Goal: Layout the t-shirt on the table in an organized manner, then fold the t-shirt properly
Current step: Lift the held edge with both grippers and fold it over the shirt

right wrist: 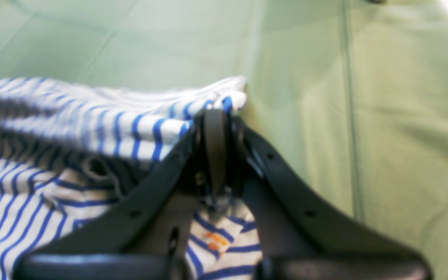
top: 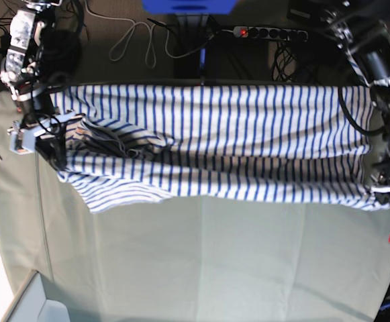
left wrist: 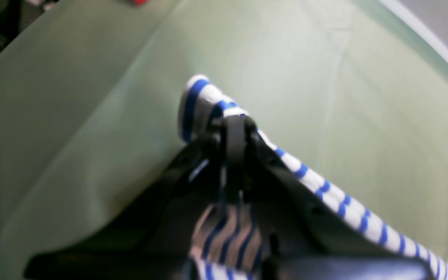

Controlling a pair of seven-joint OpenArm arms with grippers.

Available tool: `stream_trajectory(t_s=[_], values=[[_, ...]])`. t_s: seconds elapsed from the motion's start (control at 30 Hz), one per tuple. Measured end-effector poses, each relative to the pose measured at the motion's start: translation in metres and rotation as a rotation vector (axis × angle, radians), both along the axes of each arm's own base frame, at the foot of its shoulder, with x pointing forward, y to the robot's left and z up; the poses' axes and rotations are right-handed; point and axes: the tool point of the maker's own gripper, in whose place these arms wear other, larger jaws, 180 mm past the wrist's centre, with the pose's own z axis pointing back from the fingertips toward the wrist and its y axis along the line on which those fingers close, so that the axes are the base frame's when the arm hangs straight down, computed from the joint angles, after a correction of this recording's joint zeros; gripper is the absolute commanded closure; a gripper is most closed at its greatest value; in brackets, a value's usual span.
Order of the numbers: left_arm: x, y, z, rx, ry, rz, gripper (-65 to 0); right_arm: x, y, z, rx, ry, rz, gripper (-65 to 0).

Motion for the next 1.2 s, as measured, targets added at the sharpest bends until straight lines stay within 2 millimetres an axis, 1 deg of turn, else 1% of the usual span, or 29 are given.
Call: stream_trajectory(t_s=[0.07, 0.13, 0.23, 0.3, 0.37, 0.43, 0.5, 0.57, 0.63, 0.73, 0.8, 0.9, 0.97, 1.03, 1.1, 1.2], values=[[-0.014, -0.005, 0.004, -0.003, 0.015, 0.0, -0.2, -0.004, -0.001, 0.002, 0.007, -0.024, -0.005, 0.0], [-0.031, -0.009, 0.006, -0.005, 0.02, 0.009, -0.2, -0.011, 0.0, -0.002, 0.011, -0.016, -0.007, 0.0], [-0.062, -0.013, -0.007, -0.012, 0.07, 0.029, -0.2, -0.026, -0.001, -0.008, 0.016, -0.004, -0.011, 0.0], [-0.081, -0.013, -0.016, -0.011, 0.106, 0.042, -0.2, -0.029, -0.002, -0.008, 0.018, -0.011, -0.015, 0.0], [-0.093, -0.007, -0.021, -0.01, 0.125, 0.062, -0.2, -0.031, -0.002, -0.006, 0.021, -0.024, -0.017, 0.0], [-0.103, 0.002, -0.021, -0.009, 0.129, 0.091, -0.2, -0.034, -0.002, -0.006, 0.022, -0.028, -0.018, 0.0], [-0.113, 0.012, -0.021, -0.008, 0.13, 0.125, -0.2, -0.042, -0.003, -0.007, 0.024, -0.027, -0.019, 0.0], [-0.122, 0.019, -0.022, -0.005, 0.138, 0.147, -0.2, -0.051, -0.003, -0.011, 0.029, -0.02, -0.024, 0.0], [-0.126, 0.023, -0.022, -0.004, 0.142, 0.16, -0.2, -0.056, -0.005, -0.018, 0.04, -0.01, -0.035, 0.0], [-0.13, 0.022, -0.024, -0.006, 0.148, 0.157, -0.2, -0.064, -0.01, -0.032, 0.066, 0.006, -0.061, 0.0], [-0.136, 0.021, -0.028, -0.004, 0.162, 0.158, -0.2, -0.071, -0.012, -0.043, 0.08, 0.024, -0.077, 0.0], [-0.154, 0.017, -0.039, -0.012, 0.203, 0.162, -0.2, -0.08, -0.017, -0.055, 0.095, 0.039, -0.097, 0.0], [-0.167, 0.01, -0.05, -0.027, 0.241, 0.164, -0.2, -0.083, -0.022, -0.059, 0.091, 0.05, -0.102, 0.0], [-0.177, 0.007, -0.057, -0.036, 0.262, 0.165, -0.2, -0.085, -0.024, -0.06, 0.094, 0.048, -0.108, 0.0], [-0.183, 0.008, -0.059, -0.037, 0.27, 0.174, -0.2, -0.087, -0.025, -0.064, 0.095, 0.061, -0.11, 0.0], [-0.179, 0.004, -0.058, -0.073, 0.236, 0.18, -0.4, -0.089, -0.028, -0.066, 0.089, 0.071, -0.109, 0.0]])
